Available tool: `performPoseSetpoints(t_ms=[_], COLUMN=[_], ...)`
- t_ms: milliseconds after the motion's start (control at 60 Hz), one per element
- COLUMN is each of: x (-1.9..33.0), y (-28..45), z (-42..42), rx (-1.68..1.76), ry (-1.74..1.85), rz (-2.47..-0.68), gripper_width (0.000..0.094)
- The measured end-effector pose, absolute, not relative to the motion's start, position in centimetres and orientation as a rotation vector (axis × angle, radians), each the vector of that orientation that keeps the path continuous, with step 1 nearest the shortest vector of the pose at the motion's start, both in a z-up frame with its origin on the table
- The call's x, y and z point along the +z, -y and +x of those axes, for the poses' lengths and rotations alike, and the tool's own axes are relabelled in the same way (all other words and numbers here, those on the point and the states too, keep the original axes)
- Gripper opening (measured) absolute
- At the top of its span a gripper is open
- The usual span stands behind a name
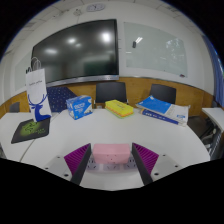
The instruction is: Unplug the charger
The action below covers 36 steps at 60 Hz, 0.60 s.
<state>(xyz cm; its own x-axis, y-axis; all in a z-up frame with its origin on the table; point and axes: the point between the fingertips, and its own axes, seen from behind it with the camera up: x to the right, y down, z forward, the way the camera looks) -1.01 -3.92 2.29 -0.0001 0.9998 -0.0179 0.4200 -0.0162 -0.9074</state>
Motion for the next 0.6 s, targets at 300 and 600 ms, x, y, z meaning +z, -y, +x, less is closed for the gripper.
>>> performPoseSetpoints(t_ms=[300, 600], x=[2.0, 5.8], y=[4.4, 3.8], z=[-1.6, -2.2], rx=[1.038, 1.096], ry=[1.584, 1.546], rz=[-1.598, -1.453], gripper_width=[0.0436, 0.0443])
